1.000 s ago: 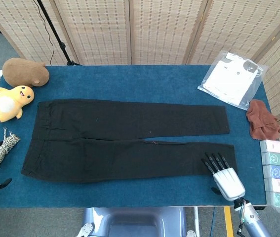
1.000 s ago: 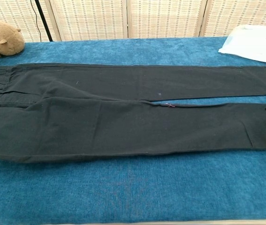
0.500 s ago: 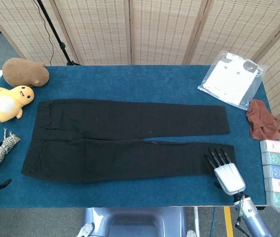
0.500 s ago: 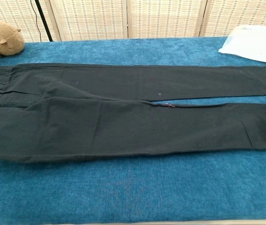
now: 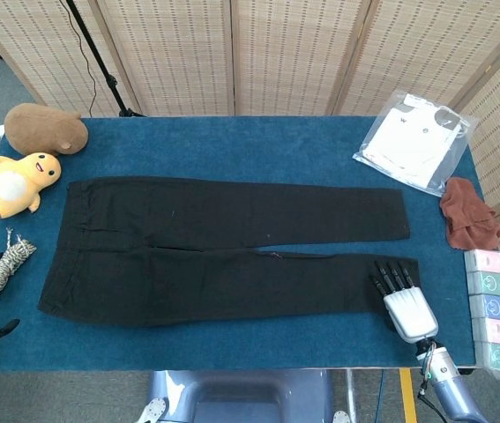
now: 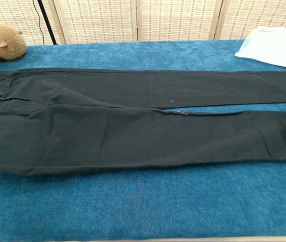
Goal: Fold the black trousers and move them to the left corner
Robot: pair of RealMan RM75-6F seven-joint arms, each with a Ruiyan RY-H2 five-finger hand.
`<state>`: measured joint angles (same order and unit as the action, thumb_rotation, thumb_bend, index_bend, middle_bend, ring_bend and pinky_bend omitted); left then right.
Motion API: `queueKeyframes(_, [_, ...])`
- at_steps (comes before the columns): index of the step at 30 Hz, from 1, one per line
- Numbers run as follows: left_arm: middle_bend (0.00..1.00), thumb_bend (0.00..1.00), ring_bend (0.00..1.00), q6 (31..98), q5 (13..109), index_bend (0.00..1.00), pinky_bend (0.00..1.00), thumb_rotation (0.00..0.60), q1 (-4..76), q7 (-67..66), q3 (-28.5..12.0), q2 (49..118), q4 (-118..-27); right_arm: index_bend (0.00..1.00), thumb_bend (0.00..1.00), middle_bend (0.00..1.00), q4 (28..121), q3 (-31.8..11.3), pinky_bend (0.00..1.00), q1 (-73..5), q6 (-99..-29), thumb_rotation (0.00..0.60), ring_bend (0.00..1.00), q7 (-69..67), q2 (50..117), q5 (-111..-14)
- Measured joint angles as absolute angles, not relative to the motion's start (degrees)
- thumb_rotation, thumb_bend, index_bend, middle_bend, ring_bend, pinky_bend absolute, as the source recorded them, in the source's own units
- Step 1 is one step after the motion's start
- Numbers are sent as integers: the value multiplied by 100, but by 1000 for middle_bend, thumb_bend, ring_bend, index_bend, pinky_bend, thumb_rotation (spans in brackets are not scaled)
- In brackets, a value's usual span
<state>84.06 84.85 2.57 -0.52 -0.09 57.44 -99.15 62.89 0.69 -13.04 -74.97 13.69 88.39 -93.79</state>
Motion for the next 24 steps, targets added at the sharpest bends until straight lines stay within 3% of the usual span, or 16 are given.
queueKeyframes(20, [0,0,0,8398,8504,0,0,600,251,-33,-4,5743,-9916,245,0,88,5630,0,56,-1366,-7602,600,0,1276,9200,-9233])
queueKeyframes(24, [0,0,0,8385,8507,0,0,600,254,-37,1,5743,-9920,272,90,115,5501,7,79,-1380,-7623,600,0,1155,9248,-9230])
